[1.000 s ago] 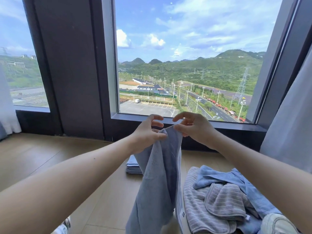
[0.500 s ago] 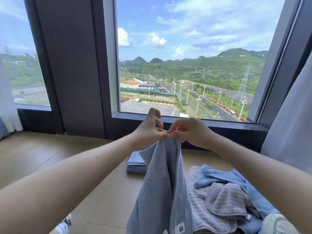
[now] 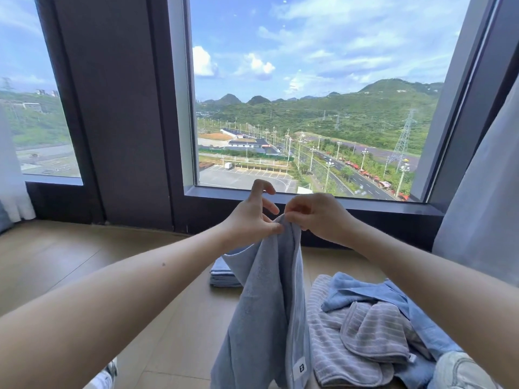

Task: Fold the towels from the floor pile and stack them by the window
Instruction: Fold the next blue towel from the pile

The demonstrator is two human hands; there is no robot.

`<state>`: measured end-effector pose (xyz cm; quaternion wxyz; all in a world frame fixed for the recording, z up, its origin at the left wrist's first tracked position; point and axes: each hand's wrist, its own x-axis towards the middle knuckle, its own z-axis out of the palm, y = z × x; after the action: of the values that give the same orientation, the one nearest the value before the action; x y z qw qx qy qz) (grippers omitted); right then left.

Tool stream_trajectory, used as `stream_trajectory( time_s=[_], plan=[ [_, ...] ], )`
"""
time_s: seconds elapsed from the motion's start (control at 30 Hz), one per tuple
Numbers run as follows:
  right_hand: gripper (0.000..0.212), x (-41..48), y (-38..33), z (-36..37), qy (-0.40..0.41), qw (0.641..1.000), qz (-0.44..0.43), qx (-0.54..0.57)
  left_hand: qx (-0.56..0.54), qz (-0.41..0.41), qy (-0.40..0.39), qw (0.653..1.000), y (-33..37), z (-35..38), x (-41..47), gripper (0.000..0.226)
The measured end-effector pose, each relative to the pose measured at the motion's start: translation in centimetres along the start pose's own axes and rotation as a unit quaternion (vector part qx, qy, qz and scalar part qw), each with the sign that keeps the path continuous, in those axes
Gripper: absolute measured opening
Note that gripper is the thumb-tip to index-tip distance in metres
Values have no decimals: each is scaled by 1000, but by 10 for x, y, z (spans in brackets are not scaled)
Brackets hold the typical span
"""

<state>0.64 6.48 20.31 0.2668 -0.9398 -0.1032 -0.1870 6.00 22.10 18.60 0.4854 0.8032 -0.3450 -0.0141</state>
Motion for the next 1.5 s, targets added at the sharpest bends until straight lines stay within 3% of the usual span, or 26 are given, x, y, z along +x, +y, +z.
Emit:
stream_trajectory(
  time_s=[0.2, 0.37, 0.43, 0.53, 0.7, 0.87, 1.03, 1.2, 1.37, 1.5],
  plan=[
    [7, 5, 3, -9, 115, 993, 21, 26, 119, -90, 14, 989, -9, 1, -5, 26],
    [8, 3, 2, -7, 132, 991, 24, -2, 20, -125, 14, 992, -5, 4, -1, 12],
    [9, 3, -2, -6, 122, 992, 18, -20, 0, -118, 4, 993, -1, 7, -1, 24],
    [10, 3, -7, -5, 104, 994, 27, -30, 55, -96, 18, 994, 5, 10, -2, 41],
    [10, 3, -6, -4, 117, 992, 37, -17, 163, -72, 50, 983, 4, 11, -1, 26],
    [9, 6, -5, -4, 133, 990, 45, -9, 257, -65, 85, 960, 6, 11, -3, 25],
    [8, 7, -6, -6, 145, 988, 47, 15, 351, -39, 68, 933, 1, 11, -6, 15],
    [9, 2, 8, -16, 156, 986, 59, -2, 281, -57, 53, 957, -6, 4, -7, 15],
    [12, -1, 22, -29, 188, 978, 93, -18, 295, -80, 66, 950, -21, -10, -8, 14],
    [13, -3, 31, -30, 185, 974, 129, -31, 173, -99, 77, 977, -22, -21, -6, 14]
  ],
)
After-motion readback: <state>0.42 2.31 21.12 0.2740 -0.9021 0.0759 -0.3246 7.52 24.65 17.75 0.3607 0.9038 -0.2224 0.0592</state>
